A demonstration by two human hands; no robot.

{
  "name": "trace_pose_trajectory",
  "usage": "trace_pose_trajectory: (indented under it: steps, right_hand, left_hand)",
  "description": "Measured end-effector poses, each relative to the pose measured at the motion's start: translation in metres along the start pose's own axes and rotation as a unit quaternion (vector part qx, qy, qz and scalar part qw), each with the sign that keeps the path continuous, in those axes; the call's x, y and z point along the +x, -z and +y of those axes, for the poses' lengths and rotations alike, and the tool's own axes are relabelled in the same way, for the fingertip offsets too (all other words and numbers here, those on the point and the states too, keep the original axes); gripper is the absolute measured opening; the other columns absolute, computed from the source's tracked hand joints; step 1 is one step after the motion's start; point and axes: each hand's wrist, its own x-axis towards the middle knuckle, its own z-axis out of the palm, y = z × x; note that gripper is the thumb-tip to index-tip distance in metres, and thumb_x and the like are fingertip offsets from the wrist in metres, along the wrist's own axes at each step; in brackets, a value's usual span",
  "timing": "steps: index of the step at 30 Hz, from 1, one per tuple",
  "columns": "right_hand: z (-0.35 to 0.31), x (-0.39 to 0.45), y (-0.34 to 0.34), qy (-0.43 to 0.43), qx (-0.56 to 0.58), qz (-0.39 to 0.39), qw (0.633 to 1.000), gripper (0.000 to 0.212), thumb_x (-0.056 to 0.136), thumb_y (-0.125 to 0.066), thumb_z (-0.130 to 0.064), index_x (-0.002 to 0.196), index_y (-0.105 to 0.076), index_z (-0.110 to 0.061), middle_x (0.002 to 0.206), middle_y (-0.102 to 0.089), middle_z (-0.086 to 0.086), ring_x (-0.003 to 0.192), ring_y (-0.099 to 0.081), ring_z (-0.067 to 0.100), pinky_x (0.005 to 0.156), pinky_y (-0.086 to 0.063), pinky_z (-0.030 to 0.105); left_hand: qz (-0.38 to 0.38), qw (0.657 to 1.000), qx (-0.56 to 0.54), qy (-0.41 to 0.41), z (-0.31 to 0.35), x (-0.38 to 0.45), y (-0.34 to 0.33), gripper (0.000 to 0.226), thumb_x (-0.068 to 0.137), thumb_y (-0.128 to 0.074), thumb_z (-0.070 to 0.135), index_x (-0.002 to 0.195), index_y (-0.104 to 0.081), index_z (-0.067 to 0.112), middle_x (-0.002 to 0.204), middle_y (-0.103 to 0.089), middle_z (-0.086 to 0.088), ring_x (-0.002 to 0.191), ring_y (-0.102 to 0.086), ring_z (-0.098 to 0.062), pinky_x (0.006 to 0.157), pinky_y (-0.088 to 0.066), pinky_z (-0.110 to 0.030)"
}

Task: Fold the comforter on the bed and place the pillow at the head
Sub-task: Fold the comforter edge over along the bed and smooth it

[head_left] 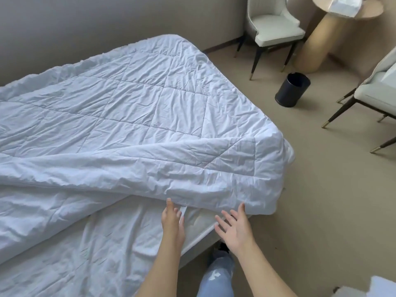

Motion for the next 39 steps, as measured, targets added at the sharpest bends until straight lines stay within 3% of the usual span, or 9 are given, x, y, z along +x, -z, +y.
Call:
trace_pose_trajectory:
  steps: [5,10,15,19,25,30,33,36,39]
  right_hand:
    - [-0.021,0.055,0.005,-0.078,-0.001,0.029,0.997,0.079,0.095,-0.046,-0.062,0.156,-0.031,-0.014,0.152,-0.047,0.014,0.132,-0.053,0.04,0.109,-0.043,0.056]
    - [-0.036,0.088,0.005,-0.132,-0.015,0.024,0.991,0.078,0.096,-0.043,-0.063,0.153,-0.037,-0.01,0.147,-0.053,0.014,0.129,-0.056,0.038,0.107,-0.044,0.056]
    - [-0.054,0.103,-0.014,-0.164,0.004,0.011,0.986,0.081,0.095,-0.043,-0.066,0.15,-0.04,-0.006,0.147,-0.053,0.016,0.131,-0.054,0.033,0.112,-0.04,0.054]
    - [-0.061,0.11,-0.045,-0.182,0.065,0.013,0.981,0.089,0.09,-0.048,-0.07,0.147,-0.042,-0.002,0.14,-0.055,0.018,0.134,-0.05,0.033,0.116,-0.037,0.051]
    - [-0.112,0.129,-0.1,-0.046,0.247,-0.002,0.968,0.068,0.091,-0.055,-0.063,0.139,-0.056,-0.015,0.137,-0.062,0.016,0.125,-0.059,0.034,0.107,-0.047,0.047]
    - [-0.202,0.142,-0.151,0.03,0.223,-0.048,0.973,0.053,0.098,-0.058,-0.046,0.14,-0.058,-0.014,0.138,-0.064,0.012,0.13,-0.057,0.029,0.116,-0.039,0.046]
    - [-0.245,0.146,-0.181,0.086,0.188,-0.054,0.977,0.067,0.082,-0.079,-0.043,0.138,-0.06,-0.013,0.136,-0.066,0.012,0.126,-0.062,0.029,0.112,-0.043,0.048]
    - [-0.283,0.144,-0.211,0.13,0.159,-0.05,0.977,0.094,0.052,-0.094,-0.044,0.135,-0.062,-0.013,0.131,-0.069,0.012,0.118,-0.067,0.032,0.101,-0.053,0.051]
    - [-0.319,0.142,-0.242,0.153,0.136,-0.064,0.977,0.085,0.06,-0.086,-0.043,0.134,-0.061,-0.012,0.129,-0.07,0.012,0.114,-0.069,0.03,0.085,-0.061,0.047]
  left_hand:
    - [0.083,0.995,-0.042,0.037,-0.017,0.059,-0.041,0.077,0.096,-0.052,0.058,0.154,-0.032,0.013,0.159,-0.038,-0.008,0.145,-0.039,-0.023,0.117,-0.03,-0.034]
    - [0.107,0.99,-0.086,0.036,-0.018,0.108,-0.068,0.08,0.084,-0.06,0.067,0.141,-0.049,0.013,0.136,-0.063,-0.011,0.116,-0.065,-0.023,0.08,-0.057,-0.032]
    - [0.054,0.992,-0.084,0.076,-0.009,0.12,-0.107,0.114,0.048,-0.082,0.077,0.134,-0.057,0.007,0.127,-0.068,-0.015,0.111,-0.069,-0.031,0.099,-0.053,-0.05]
    - [-0.001,0.984,-0.166,0.059,0.028,0.101,-0.157,0.083,0.079,-0.061,0.071,0.132,-0.059,0.007,0.125,-0.069,-0.017,0.112,-0.067,-0.029,0.091,-0.054,-0.045]
    - [-0.075,0.967,-0.24,0.049,0.089,0.081,-0.202,0.069,0.085,-0.054,0.068,0.121,-0.066,0.011,0.112,-0.074,-0.014,0.1,-0.073,-0.027,0.09,-0.052,-0.045]
    - [-0.052,0.959,-0.275,0.036,0.126,0.077,-0.225,0.067,0.086,-0.063,0.062,0.125,-0.062,0.008,0.118,-0.072,-0.016,0.111,-0.067,-0.03,0.095,-0.053,-0.047]
    - [-0.026,0.958,-0.287,0.007,0.157,0.095,-0.232,0.071,0.082,-0.071,0.057,0.132,-0.058,0.009,0.125,-0.07,-0.015,0.117,-0.066,-0.03,0.097,-0.054,-0.047]
    - [0.028,0.949,-0.31,-0.043,0.205,0.121,-0.229,0.073,0.079,-0.078,0.055,0.135,-0.057,0.015,0.125,-0.071,-0.008,0.109,-0.071,-0.026,0.08,-0.061,-0.043]
    - [0.097,0.939,-0.323,-0.063,0.255,0.139,-0.215,0.07,0.072,-0.084,0.055,0.125,-0.059,0.017,0.103,-0.072,0.005,0.083,-0.072,-0.015,0.058,-0.06,-0.03]
